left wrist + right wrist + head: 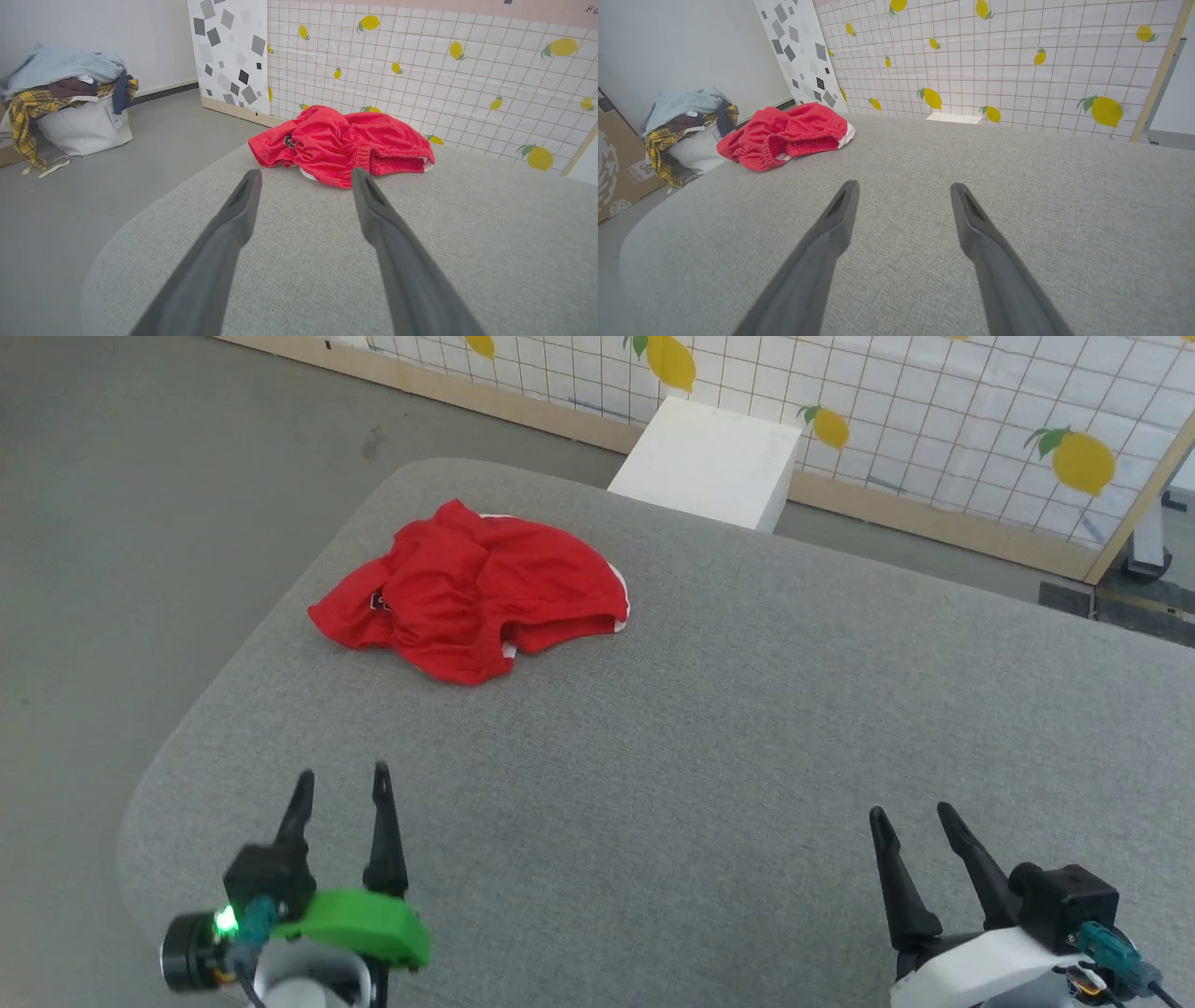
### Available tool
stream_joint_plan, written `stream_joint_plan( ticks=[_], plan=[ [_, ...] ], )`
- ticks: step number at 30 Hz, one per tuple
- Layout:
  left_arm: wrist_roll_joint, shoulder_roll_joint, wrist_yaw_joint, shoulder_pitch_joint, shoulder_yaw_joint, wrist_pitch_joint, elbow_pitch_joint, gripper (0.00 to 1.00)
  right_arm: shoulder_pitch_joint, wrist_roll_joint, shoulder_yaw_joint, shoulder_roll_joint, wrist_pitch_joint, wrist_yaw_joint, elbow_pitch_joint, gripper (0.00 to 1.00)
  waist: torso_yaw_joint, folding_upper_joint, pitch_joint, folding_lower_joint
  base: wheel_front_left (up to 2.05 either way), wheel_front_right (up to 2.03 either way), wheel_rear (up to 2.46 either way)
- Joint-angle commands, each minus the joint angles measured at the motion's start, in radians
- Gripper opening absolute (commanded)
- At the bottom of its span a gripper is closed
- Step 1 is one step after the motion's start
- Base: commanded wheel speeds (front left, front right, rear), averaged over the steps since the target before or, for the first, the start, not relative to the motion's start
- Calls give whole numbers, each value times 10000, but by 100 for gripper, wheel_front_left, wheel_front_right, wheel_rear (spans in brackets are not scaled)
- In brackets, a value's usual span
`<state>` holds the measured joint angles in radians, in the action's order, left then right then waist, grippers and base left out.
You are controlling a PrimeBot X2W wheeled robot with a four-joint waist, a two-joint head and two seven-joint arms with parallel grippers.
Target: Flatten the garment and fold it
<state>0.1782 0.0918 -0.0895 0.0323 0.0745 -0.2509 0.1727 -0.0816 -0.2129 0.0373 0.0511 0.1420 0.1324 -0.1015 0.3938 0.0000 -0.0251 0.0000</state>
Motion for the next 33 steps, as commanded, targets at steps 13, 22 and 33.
stream_joint_plan(
  ticks=[13, 22, 33],
  plan=[
    [1655, 758, 1312, 6002, -454, 2845, 2990, 100, 994, 704, -608, -9, -908, -17, 1354, 100, -1132, 0, -2379, 0, 0, 0, 0],
    [2847, 989, 827, 8451, -1009, 6600, 5815, 100, 1120, 1181, -1014, -9, -1494, -17, 2397, 100, -2033, 0, -3958, 0, 0, 0, 0],
    [2762, 1048, 11, 8655, -749, 8224, 7118, 87, 1095, 1124, -1191, -9, -1640, -17, 2917, 100, -2210, 0, -4433, 0, 0, 0, 0]
  ],
)
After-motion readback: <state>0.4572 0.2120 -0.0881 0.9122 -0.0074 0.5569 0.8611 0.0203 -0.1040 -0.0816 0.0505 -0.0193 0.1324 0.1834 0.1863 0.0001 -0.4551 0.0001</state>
